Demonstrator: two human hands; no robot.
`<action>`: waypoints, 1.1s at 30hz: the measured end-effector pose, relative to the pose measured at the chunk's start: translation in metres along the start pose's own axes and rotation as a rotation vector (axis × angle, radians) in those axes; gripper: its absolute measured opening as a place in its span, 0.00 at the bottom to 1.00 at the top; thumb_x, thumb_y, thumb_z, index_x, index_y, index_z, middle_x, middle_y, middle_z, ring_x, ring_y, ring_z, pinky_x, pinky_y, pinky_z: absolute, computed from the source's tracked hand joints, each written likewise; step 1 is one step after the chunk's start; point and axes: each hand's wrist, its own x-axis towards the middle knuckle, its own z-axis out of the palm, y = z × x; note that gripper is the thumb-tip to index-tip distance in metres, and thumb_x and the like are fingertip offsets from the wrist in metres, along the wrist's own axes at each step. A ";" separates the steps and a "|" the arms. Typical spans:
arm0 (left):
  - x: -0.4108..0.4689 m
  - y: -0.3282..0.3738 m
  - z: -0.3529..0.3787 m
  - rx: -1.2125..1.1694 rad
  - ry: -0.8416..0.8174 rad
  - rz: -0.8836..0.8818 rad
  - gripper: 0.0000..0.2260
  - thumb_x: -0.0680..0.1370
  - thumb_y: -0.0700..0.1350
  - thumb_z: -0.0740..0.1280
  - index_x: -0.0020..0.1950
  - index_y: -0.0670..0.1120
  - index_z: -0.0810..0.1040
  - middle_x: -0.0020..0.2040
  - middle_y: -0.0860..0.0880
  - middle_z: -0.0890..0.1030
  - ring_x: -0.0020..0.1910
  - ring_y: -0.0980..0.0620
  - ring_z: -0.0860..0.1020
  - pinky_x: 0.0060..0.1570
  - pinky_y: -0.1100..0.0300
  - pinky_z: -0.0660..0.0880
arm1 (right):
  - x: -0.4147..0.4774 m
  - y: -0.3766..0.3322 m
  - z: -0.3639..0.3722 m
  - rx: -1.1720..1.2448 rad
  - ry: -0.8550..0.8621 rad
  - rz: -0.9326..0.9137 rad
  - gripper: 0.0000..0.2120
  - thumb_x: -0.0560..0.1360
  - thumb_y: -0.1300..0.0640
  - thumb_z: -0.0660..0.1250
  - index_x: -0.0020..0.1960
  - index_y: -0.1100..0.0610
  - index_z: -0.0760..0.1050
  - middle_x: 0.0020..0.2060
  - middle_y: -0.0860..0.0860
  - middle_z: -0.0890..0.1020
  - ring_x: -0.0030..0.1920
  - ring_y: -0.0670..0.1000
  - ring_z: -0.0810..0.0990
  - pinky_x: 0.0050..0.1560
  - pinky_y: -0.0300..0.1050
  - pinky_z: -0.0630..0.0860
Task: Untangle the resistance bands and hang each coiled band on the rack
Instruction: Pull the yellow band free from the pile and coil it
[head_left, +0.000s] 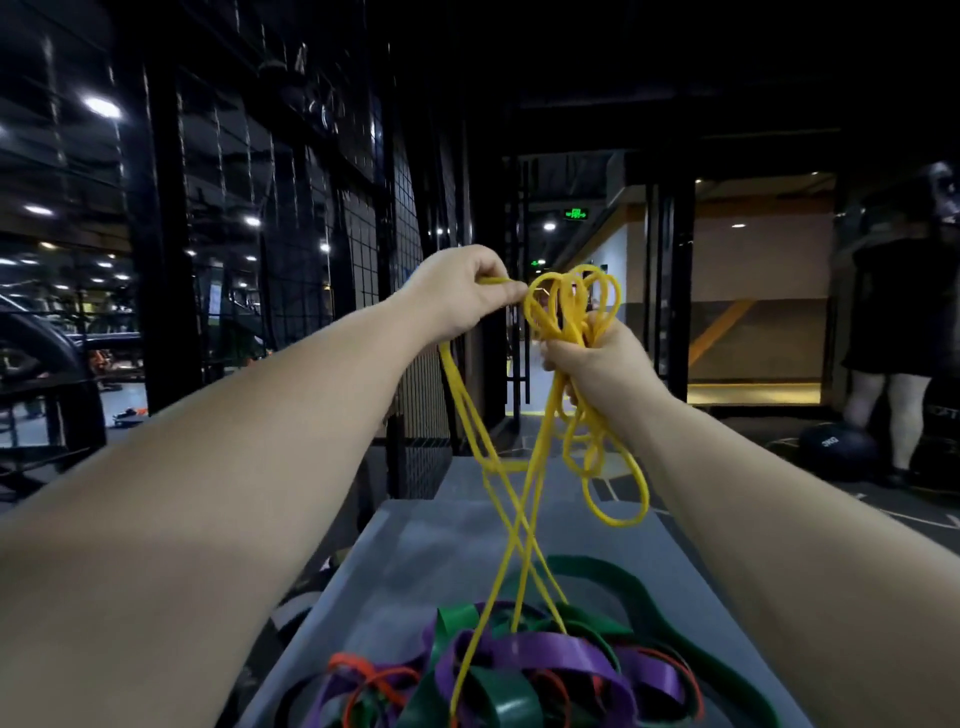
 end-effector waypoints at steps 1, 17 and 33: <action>0.004 0.001 -0.007 0.023 0.009 0.006 0.11 0.76 0.55 0.69 0.47 0.46 0.79 0.46 0.48 0.80 0.44 0.52 0.76 0.45 0.57 0.74 | 0.003 -0.005 -0.004 0.005 -0.003 -0.019 0.06 0.75 0.57 0.71 0.49 0.59 0.79 0.31 0.48 0.83 0.23 0.43 0.75 0.26 0.38 0.72; -0.023 -0.042 0.042 -0.213 -0.120 -0.245 0.08 0.83 0.48 0.60 0.47 0.50 0.75 0.40 0.51 0.77 0.39 0.53 0.75 0.38 0.60 0.72 | 0.024 0.002 -0.014 -0.098 -0.208 0.068 0.09 0.72 0.52 0.75 0.46 0.56 0.79 0.32 0.51 0.78 0.28 0.47 0.74 0.30 0.42 0.72; -0.058 -0.067 0.075 -0.461 -0.146 -0.376 0.09 0.74 0.46 0.73 0.41 0.48 0.74 0.42 0.44 0.75 0.33 0.52 0.70 0.35 0.58 0.67 | -0.065 0.087 0.006 -0.128 -0.321 0.147 0.11 0.70 0.59 0.77 0.40 0.54 0.74 0.23 0.45 0.74 0.24 0.47 0.71 0.28 0.41 0.69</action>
